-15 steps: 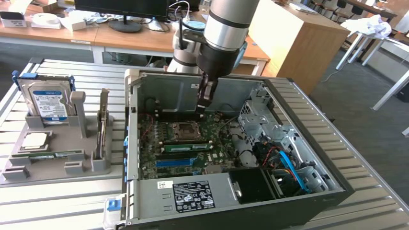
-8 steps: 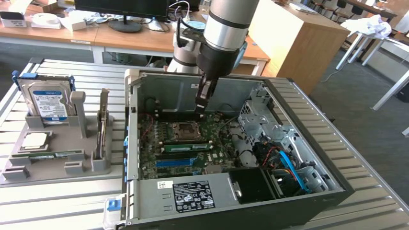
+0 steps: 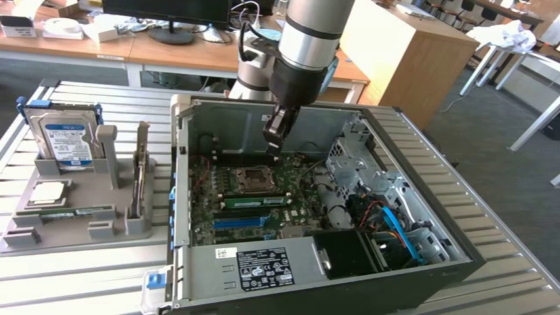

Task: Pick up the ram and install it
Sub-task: 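Press down the ram until it locks into place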

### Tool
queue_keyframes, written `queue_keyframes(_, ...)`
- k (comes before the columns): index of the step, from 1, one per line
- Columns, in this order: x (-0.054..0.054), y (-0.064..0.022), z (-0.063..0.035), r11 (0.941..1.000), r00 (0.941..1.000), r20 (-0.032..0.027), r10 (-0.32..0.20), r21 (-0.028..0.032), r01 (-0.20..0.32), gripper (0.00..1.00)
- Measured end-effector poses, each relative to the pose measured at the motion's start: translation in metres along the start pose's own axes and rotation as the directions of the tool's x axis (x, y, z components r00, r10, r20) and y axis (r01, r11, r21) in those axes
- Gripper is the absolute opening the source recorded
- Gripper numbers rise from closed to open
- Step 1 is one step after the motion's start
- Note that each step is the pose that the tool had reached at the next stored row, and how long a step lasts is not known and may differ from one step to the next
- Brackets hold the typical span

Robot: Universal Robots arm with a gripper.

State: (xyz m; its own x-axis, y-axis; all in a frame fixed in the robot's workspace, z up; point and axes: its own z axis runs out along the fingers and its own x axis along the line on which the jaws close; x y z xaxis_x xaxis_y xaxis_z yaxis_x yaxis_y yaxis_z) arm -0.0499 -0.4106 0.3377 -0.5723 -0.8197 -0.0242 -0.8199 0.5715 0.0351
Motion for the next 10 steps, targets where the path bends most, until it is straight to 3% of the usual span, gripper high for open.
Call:
queue_keyframes(5, 0.0000, 0.0000, 0.0003, 0.9962, 0.9962, 0.0031, 0.087, 0.0019, -0.087, 0.10)
queue_keyframes(10, 0.0000, 0.0000, 0.0007, 0.9845, 0.9845, 0.0065, 0.175, 0.0037, -0.175, 0.10)
